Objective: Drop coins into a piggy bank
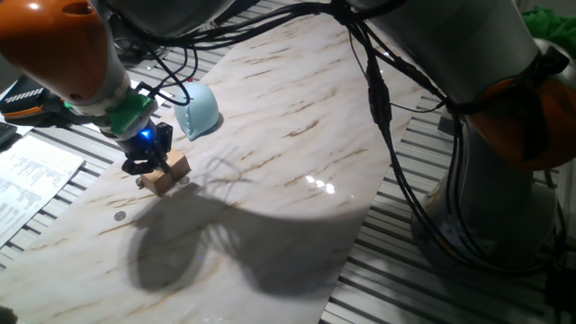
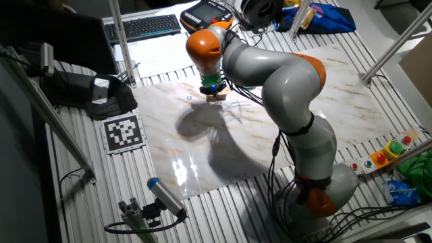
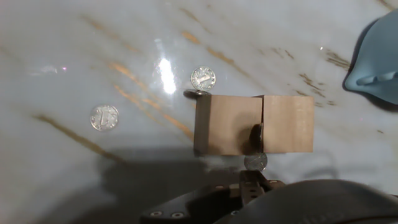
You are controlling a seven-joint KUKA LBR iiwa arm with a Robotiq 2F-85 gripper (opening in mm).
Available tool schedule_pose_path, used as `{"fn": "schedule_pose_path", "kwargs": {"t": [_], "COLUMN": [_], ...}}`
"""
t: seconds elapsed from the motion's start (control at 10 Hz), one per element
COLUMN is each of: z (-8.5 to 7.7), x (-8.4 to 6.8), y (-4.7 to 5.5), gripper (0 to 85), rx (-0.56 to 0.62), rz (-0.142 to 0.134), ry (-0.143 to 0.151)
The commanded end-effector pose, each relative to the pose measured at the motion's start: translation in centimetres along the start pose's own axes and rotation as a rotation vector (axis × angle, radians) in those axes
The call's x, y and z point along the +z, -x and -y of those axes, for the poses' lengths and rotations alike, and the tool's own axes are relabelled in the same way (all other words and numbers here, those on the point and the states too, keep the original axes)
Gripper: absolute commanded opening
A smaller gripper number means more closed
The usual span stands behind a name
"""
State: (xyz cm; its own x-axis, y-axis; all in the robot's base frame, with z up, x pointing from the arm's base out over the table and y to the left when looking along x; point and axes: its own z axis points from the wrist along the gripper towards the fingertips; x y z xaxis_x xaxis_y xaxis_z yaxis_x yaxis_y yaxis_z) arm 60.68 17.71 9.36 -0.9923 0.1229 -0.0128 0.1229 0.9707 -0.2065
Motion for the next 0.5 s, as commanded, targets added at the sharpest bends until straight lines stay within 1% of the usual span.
{"fn": "schedule_pose_path", "kwargs": {"t": [0.0,0.1,0.2,0.3,0.4], "z": [-0.01,-0.01,-0.01,-0.01,-0.01], "x": [0.0,0.0,0.0,0.0,0.0], "y": [0.0,0.0,0.0,0.0,0.0], "gripper": [0.0,0.0,0.0,0.0,0.0], "rx": [0.003,0.001,0.001,0.009,0.01], "rz": [0.0,0.0,0.016,0.033,0.032], "ry": [-0.002,-0.001,-0.003,0.011,0.03]}}
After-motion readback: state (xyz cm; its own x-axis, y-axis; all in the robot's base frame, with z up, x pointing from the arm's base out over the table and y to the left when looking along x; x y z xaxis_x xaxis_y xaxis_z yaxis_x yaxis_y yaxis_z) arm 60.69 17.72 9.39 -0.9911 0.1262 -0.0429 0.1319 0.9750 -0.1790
